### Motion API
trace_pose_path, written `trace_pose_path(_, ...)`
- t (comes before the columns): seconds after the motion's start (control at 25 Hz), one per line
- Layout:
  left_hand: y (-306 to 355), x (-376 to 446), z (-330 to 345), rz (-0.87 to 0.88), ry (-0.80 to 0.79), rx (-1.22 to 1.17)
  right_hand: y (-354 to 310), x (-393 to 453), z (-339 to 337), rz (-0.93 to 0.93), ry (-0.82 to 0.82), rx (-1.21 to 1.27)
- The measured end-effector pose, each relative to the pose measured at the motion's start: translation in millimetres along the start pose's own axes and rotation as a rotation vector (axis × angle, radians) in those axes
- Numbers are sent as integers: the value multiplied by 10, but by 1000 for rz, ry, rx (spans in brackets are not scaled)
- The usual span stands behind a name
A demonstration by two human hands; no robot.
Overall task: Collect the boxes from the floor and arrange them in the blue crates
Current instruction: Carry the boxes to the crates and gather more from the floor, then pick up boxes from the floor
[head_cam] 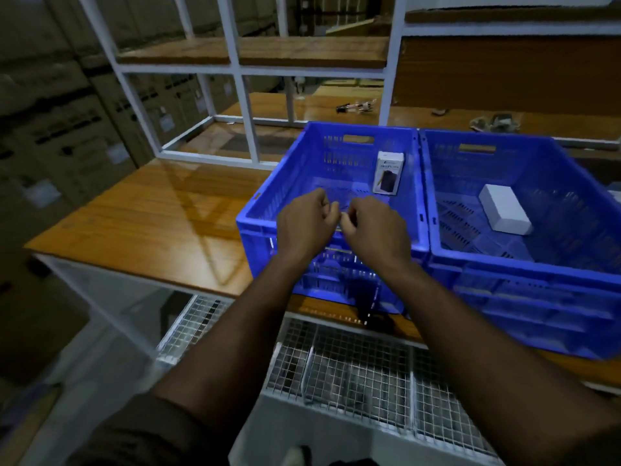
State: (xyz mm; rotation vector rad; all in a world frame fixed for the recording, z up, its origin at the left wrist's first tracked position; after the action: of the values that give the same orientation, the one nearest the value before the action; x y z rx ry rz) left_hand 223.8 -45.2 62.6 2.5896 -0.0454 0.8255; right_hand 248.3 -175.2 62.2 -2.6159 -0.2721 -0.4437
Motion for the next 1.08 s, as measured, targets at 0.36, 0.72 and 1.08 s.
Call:
trace_pose_path(0.36, 6, -1274, -411, -118, 176, 43, -203, -889, 86, -300, 55, 249)
trace_pose_path(0.72, -308, -3392, -803, -790, 73, 159, -736, -2400, 832, -402, -640, 175)
trace_pose_path(1.08, -330, -5071, -1499, -1021, 92, 240, -1421, -3830, 909, -594, -834, 68)
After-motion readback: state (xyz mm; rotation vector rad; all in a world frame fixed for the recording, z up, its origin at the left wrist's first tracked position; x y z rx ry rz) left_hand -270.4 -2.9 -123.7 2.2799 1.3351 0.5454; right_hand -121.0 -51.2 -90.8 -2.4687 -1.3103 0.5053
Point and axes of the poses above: each hand's wrist, its own x-axis towards the middle knuckle, its own z-axis out of the palm, y = z × x, the point moved 4 cm from there along x, towards the middle knuckle, and after that the axes turned 14 degrees about z, right-handed, at the moved point
